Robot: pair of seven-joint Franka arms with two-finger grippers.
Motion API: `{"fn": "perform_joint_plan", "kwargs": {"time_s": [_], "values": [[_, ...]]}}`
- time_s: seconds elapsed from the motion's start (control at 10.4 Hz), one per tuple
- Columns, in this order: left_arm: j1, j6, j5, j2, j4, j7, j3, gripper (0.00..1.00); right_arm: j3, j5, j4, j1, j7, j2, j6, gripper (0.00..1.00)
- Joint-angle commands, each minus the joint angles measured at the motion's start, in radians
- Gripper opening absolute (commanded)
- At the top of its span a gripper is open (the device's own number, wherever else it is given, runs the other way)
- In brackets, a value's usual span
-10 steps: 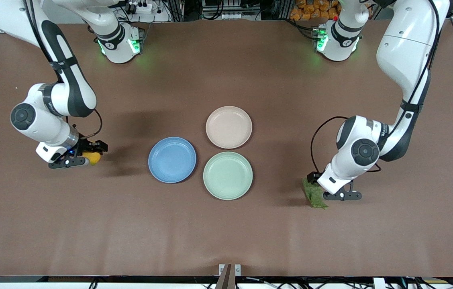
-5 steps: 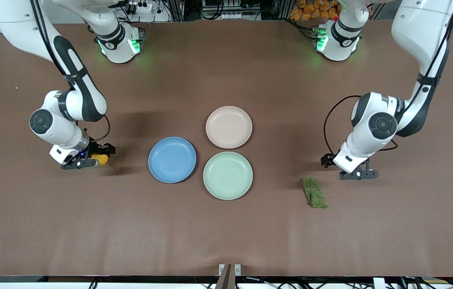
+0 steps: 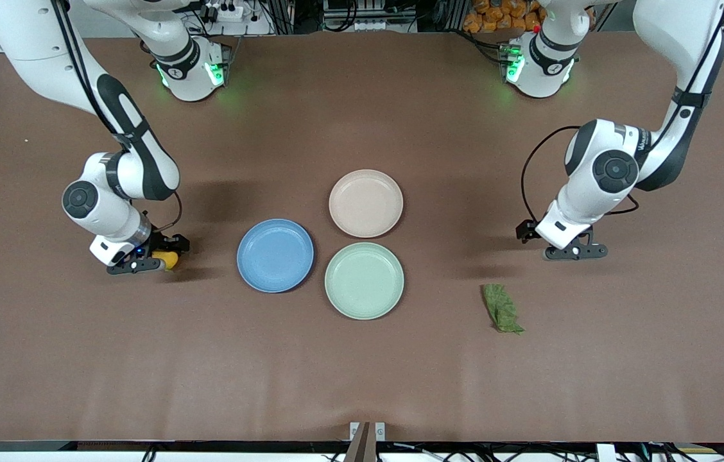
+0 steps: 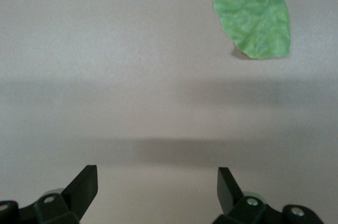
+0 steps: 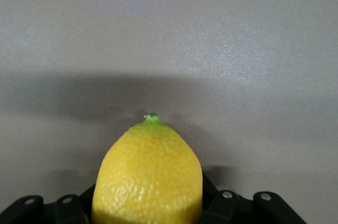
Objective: Pick lemon and lettuce from blue and beige plates
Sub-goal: 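Lower the lemon onto the table and open the right gripper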
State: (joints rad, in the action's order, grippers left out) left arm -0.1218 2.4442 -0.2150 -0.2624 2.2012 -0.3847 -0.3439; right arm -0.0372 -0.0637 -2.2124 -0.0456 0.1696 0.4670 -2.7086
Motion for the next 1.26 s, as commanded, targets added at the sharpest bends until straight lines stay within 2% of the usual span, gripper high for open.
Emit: {"fn": "perform_joint_plan", "kwargs": {"time_s": [0.0,0.1,0.19,0.39,0.58,0.77,0.97,1.06,1.16], "values": [[-0.019,0.018,0.022,0.052,0.029,-0.007,-0.035,1.00,0.000,-0.030,-0.003,0.001,0.024,0.013,-0.028,0.40],[-0.018,0.012,0.022,0.064,0.008,0.000,-0.035,1.00,0.000,-0.031,-0.001,0.003,0.015,0.012,-0.028,0.82],[-0.018,0.006,0.020,0.084,-0.008,0.001,-0.037,1.00,0.000,-0.031,0.000,0.007,0.014,0.006,-0.019,1.00],[-0.016,-0.087,0.020,0.095,-0.084,0.006,-0.038,1.00,-0.003,-0.031,0.014,0.009,0.014,-0.024,0.024,1.00],[-0.015,-0.251,0.022,0.094,-0.199,0.032,-0.056,1.00,-0.018,-0.034,0.080,0.007,0.013,-0.071,0.198,1.00],[-0.013,-0.358,0.058,0.106,-0.268,0.085,-0.061,1.00,-0.029,-0.036,0.184,0.007,0.013,-0.106,0.408,1.00],[-0.001,-0.379,0.124,0.141,-0.288,0.130,-0.050,1.00,-0.041,-0.034,0.272,0.009,0.013,-0.137,0.560,1.00],[0.002,-0.385,0.194,0.147,-0.328,0.173,-0.026,1.00,-0.053,-0.036,0.287,0.009,0.011,-0.166,0.614,1.00],[0.039,-0.402,0.210,0.193,-0.331,0.219,0.012,1.00,-0.062,-0.036,0.307,0.007,0.008,-0.192,0.660,1.00]]}}
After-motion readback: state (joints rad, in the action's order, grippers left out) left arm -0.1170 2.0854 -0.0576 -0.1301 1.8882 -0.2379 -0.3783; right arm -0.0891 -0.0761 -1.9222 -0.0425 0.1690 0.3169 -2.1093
